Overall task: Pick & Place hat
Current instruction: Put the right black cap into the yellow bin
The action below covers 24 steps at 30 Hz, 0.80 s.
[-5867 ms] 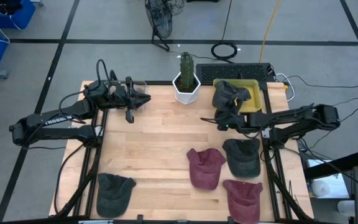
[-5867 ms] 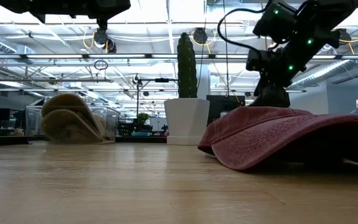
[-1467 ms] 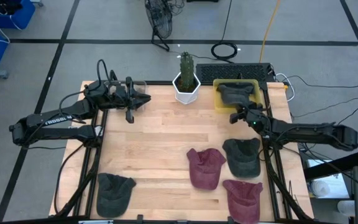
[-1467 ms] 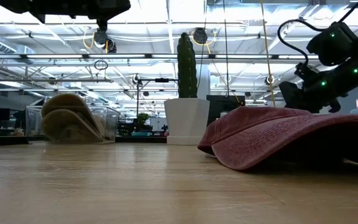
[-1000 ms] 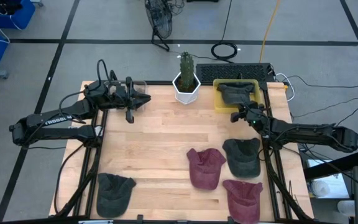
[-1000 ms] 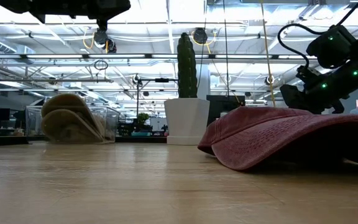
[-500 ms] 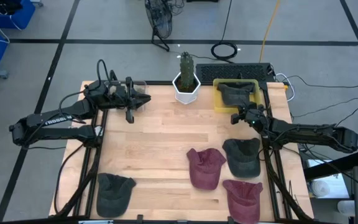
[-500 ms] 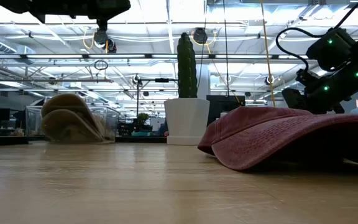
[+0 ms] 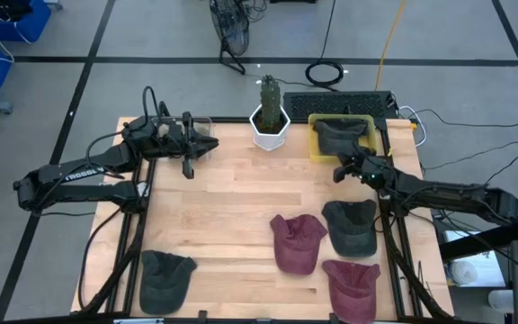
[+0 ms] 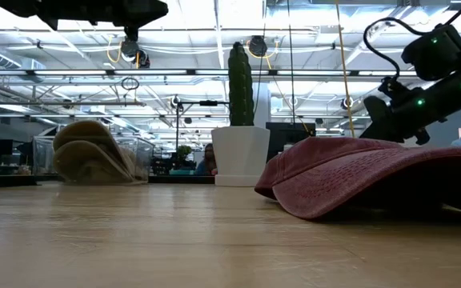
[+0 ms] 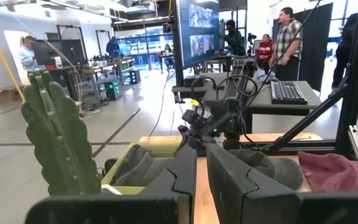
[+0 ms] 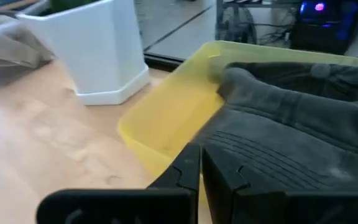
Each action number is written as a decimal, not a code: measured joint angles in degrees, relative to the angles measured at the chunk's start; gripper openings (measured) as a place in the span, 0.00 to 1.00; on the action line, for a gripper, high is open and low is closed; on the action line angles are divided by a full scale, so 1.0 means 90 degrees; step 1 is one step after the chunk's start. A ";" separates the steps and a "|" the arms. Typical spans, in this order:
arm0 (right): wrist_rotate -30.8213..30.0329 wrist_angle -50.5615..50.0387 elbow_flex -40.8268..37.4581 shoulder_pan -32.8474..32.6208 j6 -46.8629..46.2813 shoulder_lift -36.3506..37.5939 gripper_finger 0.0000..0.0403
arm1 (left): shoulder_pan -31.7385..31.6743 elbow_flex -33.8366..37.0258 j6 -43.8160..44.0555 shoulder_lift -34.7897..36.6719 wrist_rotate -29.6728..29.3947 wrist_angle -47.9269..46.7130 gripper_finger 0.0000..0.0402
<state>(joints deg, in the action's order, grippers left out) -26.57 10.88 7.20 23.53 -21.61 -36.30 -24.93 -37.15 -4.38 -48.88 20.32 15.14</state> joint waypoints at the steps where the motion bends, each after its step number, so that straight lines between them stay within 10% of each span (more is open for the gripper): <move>1: 0.0132 0.0000 0.0000 0.0000 0.0002 0.0044 0.02 | -0.0002 0.0000 0.0000 0.0002 0.0000 0.0006 0.12; 12: 0.2752 0.0903 0.0002 -0.0045 0.0311 0.0268 0.02 | 0.0000 0.0000 -0.0027 0.0002 0.0000 0.0148 0.12; 24: 0.2810 0.1822 0.0005 -0.1313 0.0645 -0.0147 0.02 | -0.0002 0.0000 -0.0058 0.0002 0.0000 0.0310 0.12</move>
<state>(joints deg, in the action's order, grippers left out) -1.28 27.28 7.25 11.71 -15.80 -37.63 -24.95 -37.15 -4.91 -48.86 20.32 17.93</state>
